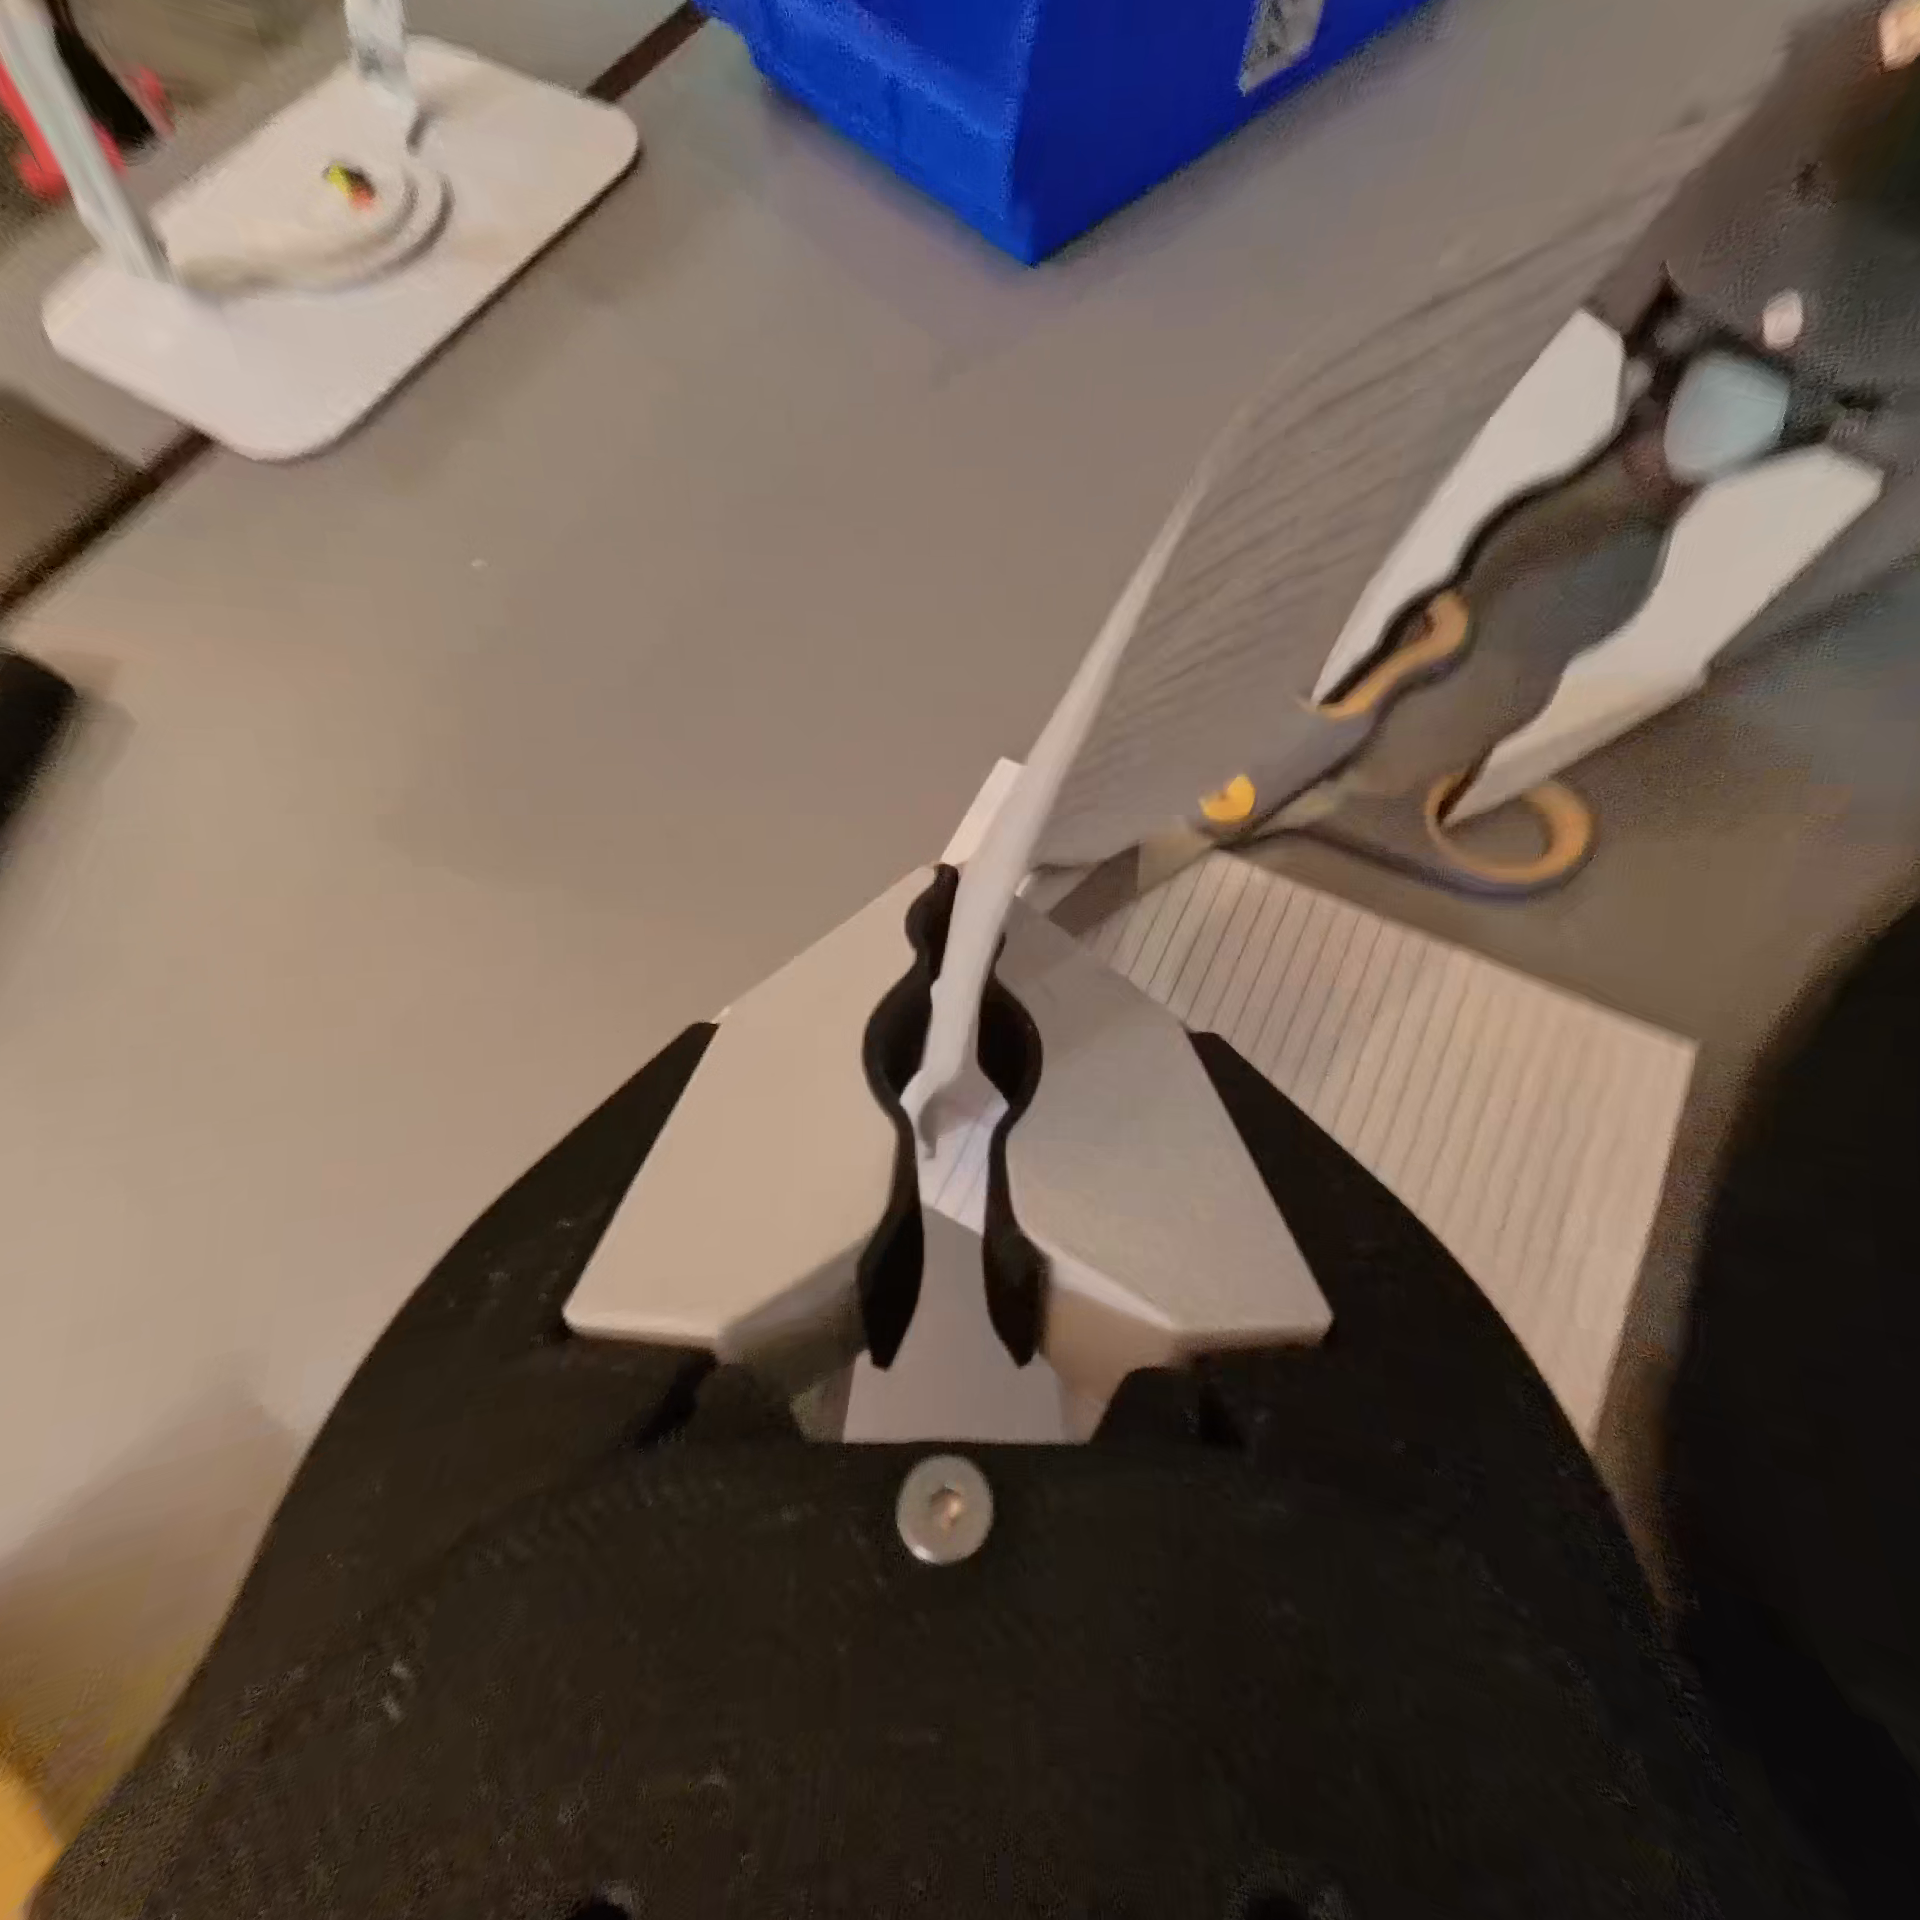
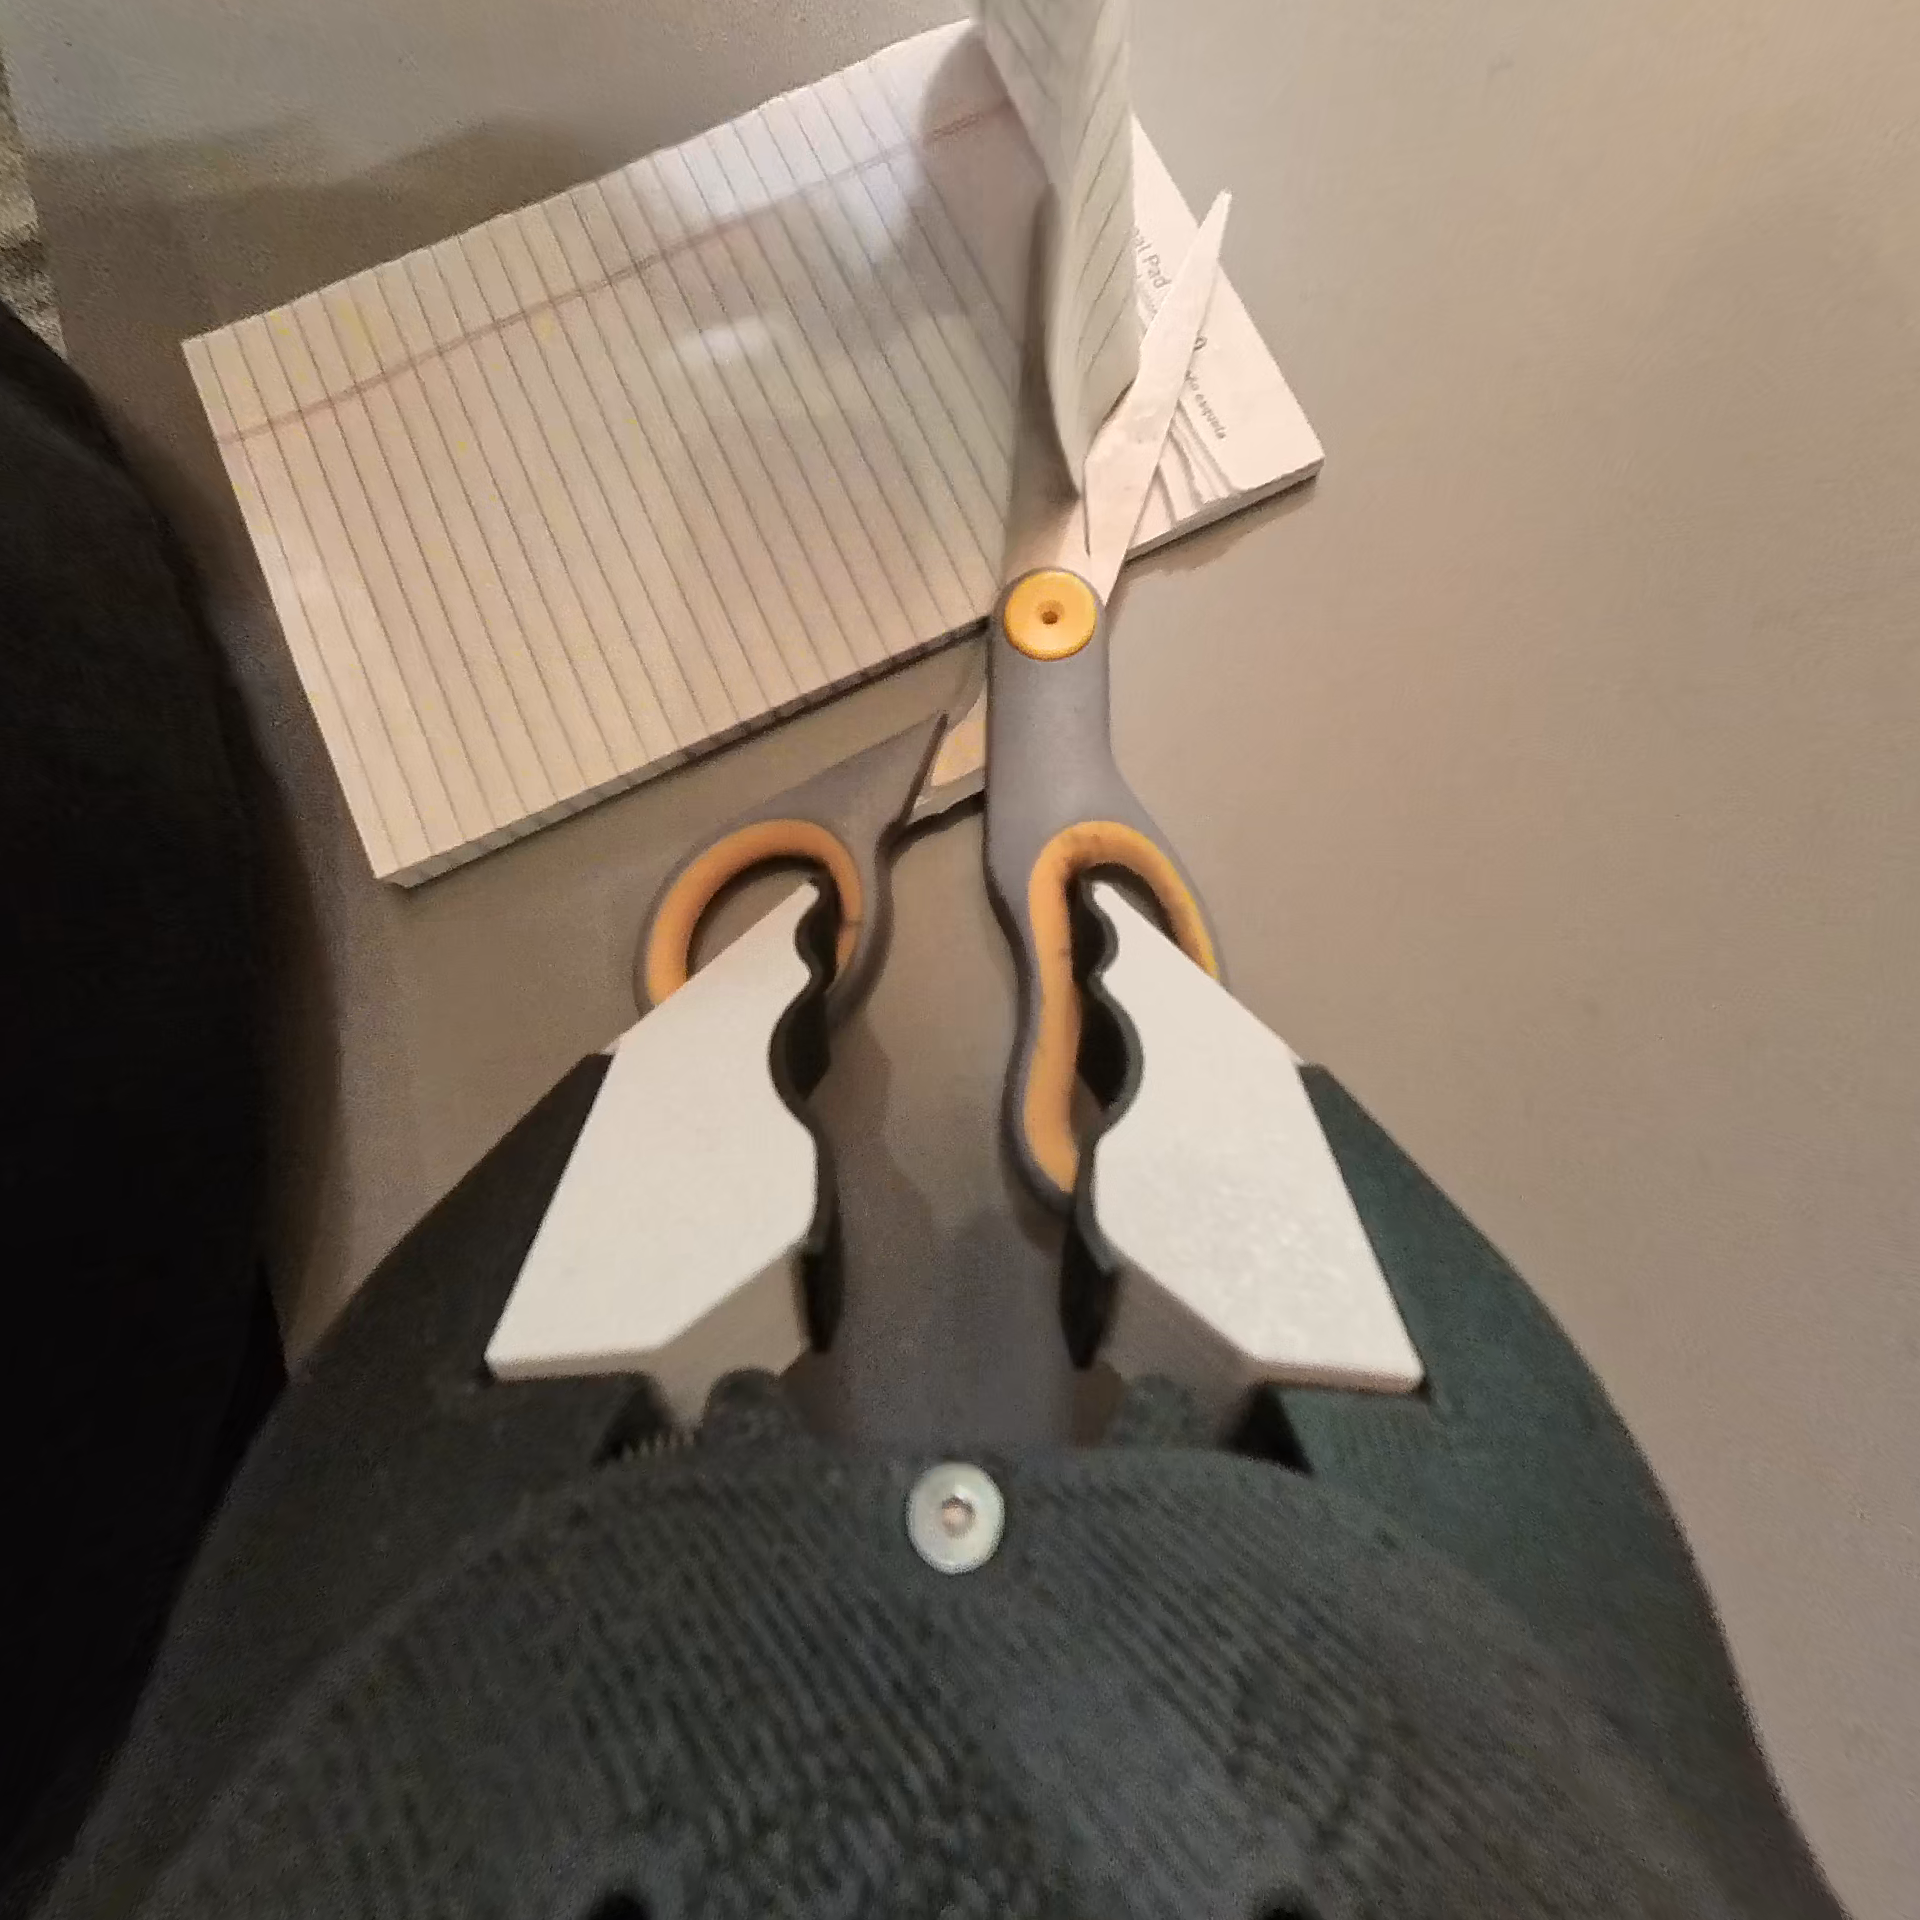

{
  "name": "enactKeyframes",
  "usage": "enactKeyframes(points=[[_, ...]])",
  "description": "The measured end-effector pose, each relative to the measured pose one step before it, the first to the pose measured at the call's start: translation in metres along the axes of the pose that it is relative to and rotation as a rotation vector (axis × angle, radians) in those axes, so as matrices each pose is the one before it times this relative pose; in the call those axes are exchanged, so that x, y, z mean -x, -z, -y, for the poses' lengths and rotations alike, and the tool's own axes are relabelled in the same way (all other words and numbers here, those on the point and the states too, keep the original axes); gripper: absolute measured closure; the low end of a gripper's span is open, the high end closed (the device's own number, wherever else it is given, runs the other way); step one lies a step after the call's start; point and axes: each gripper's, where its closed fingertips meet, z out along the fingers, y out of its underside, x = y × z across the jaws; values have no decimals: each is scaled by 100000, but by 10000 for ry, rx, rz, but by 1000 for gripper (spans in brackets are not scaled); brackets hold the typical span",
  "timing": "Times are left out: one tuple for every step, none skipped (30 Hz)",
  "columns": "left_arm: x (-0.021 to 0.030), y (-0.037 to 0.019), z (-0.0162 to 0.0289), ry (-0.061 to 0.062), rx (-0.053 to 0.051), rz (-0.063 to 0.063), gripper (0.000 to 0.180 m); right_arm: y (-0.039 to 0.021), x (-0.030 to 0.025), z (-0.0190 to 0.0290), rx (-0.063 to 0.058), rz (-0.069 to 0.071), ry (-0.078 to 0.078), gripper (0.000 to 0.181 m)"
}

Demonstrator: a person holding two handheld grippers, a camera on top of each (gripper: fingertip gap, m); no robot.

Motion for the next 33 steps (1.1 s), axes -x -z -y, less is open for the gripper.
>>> enactKeyframes(points=[[390,-92,2,911,-93,-293,180,-24,-31,27,-2,-61,-23,136],[548,-35,14,952,-154,-187,180,-27,-35,18,-8,-66,-32,136],[772,20,8,933,-189,-35,180,-15,-6,13,5,-49,-45,135],[478,64,23,807,-180,-229,180,-7,9,13,14,-43,-61,135],[207,94,35,683,-158,-327,180,-15,38,21,19,-27,-83,135],[107,126,87,505,-170,-251,180,-10,60,24,31,-8,-86,134],[19,137,60,285,-140,-166,180,-11,32,18,48,-5,-71,133],[-50,110,-11,102,-66,-100,180,-4,5,1,62,-14,-37,133],[-26,74,-85,-22,-1,-3,180,-2,-5,-8,76,-3,6,133],[-113,42,-75,-88,10,-17,180,1,-16,-19,98,25,45,133],[-189,5,-79,-84,18,-60,180,-13,-42,-4,114,40,49,134],[-192,-19,-75,-62,25,-76,180,-16,-33,26,109,74,26,134],[-200,-38,-17,-45,6,-89,180,-50,-63,74,82,74,22,131],[-155,-37,4,-17,5,-85,180,-54,-38,96,48,87,48,130],[-120,-43,-1,-31,26,-64,180,-84,-20,118,12,106,102,129],[-118,-29,10,-69,16,-63,180,-73,1,128,-18,115,155,129],[-85,-34,-39,-89,49,-40,180,-77,-42,93,-31,113,177,130],[-51,-49,-83,-100,81,-23,180,-64,-28,101,-45,139,159,131],[-76,-35,-77,-108,67,-28,180,-49,-46,105,-43,155,133,132],[-38,-31,-73,-99,53,-5,180,-25,-49,80,-14,166,112,132],[-13,-30,-55,-79,46,10,180,-17,-53,69,1,177,90,133],[14,-10,-55,-65,41,8,180,-12,-58,69,-3,174,79,133],[39,-2,-50,-41,27,7,180,-26,-78,82,-17,167,72,133],[97,14,-17,-8,5,34,180,-5,-76,71,-11,172,87,133],[102,48,8,6,-16,24,180,29,-38,1,22,209,89,134],[131,50,-17,19,3,41,180,72,-5,-4,40,256,10,134],[147,68,-4,14,-6,63,180,75,-40,15,28,272,-112,135],[187,89,39,7,-32,97,180,82,-94,29,45,245,-204,137],[247,88,5,21,-19,141,180,105,-160,-7,102,179,-271,140],[255,82,-36,10,3,157,180,143,-209,-64,175,122,-242,142],[184,82,-67,-35,18,125,180,149,-254,-69,181,52,-198,143],[119,51,-108,-60,33,100,180,106,-266,-19,120,-13,-164,143],[14,34,-87,-62,22,46,180,45,-215,41,32,-73,-63,143]])
